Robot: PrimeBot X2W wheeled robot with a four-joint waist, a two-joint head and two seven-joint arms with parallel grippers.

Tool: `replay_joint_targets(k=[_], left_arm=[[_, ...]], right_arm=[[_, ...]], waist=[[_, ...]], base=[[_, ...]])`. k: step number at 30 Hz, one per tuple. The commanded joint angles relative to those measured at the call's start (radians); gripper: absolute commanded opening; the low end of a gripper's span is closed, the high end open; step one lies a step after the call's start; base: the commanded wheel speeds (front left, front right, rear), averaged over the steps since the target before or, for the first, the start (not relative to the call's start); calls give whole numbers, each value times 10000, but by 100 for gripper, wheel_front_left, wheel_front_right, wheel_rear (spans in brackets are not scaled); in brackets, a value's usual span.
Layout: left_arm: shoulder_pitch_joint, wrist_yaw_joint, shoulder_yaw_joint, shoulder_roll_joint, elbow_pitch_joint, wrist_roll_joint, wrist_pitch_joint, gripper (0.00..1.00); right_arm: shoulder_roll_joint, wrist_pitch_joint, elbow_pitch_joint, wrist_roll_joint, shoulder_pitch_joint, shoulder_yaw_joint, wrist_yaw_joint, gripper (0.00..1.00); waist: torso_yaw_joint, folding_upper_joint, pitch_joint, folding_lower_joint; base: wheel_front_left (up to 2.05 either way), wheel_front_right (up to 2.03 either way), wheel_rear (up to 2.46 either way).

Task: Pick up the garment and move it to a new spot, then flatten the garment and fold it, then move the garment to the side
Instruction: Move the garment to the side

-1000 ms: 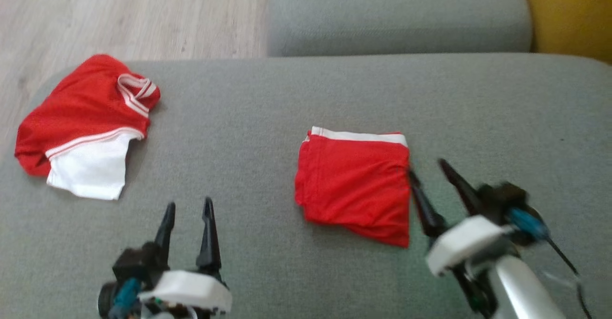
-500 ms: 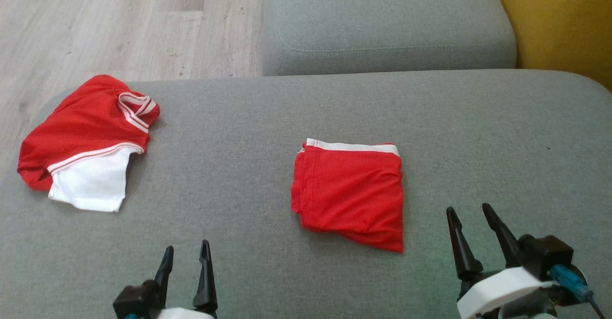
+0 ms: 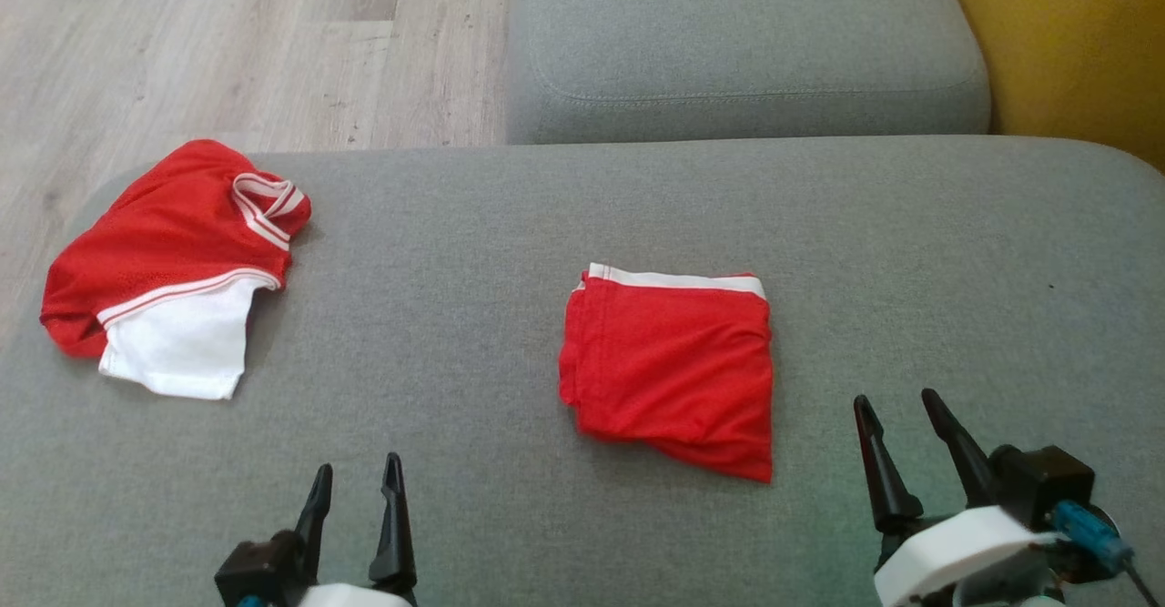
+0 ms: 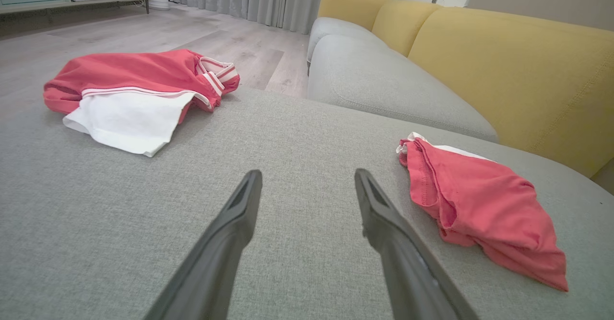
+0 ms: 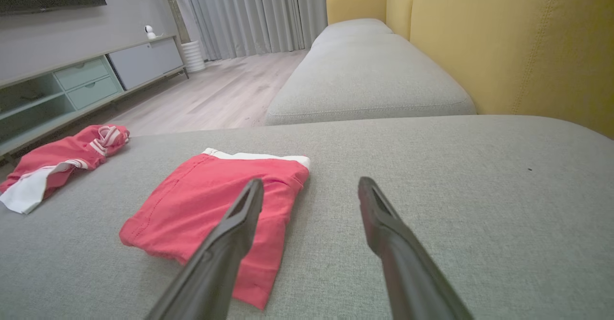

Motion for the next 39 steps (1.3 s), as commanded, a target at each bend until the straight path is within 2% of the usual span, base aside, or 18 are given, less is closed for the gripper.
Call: replay_joint_targets(k=[1,8,15,23,29,34,35,36,37,38,39], left_arm=[[-444,45,363,136,-299,23,-80,100],[-589,60,285,96,-354,75,-39,100],[-761,30,348,-107,-277,74,-63,100],[-948,-178,535,-441,16,160,-110,100],[-1068,-333,736,-605,168,318,-128,100],[-1168,-435,886,-731,206,467,-134,100],[-1186,-446,910,-732,211,509,-135,100],[-1207,-458,925,-730,210,558,-135,100],[-1237,-470,935,-740,195,604,-136,100],[-1279,-488,939,-751,175,650,-136,100],[-1328,-503,940,-764,147,697,-137,100]], right_arm=[[-42,33,-332,-52,-228,186,73,100],[-42,627,-237,-397,-619,93,73,100],[-42,3287,374,-501,-2406,94,73,100],[-216,5374,2046,-86,-3928,-384,73,100],[-448,5808,3000,130,-4516,-633,73,100],[-400,5877,3600,510,-4888,-593,73,100],[-383,5826,3683,624,-4983,-534,73,78],[-371,5766,3766,683,-5078,-464,73,42],[-368,5680,3831,681,-5180,-361,73,27],[-369,5546,3874,667,-5289,-268,73,4],[-361,5444,3928,676,-5398,-177,73,0]], waist=[[7,0,3,0],[190,0,160,0],[719,0,547,0],[1472,0,1130,0],[1922,0,1517,0],[2028,0,1844,0],[1993,0,1914,0],[1939,0,1987,0],[1866,0,2075,0],[1782,0,2164,0],[1679,0,2262,0]], base=[[0,0,0],[0,0,0],[0,0,0],[0,0,0],[0,0,0],[0,0,0],[0,0,0],[0,0,0],[0,0,0],[0,0,0],[0,0,0]])
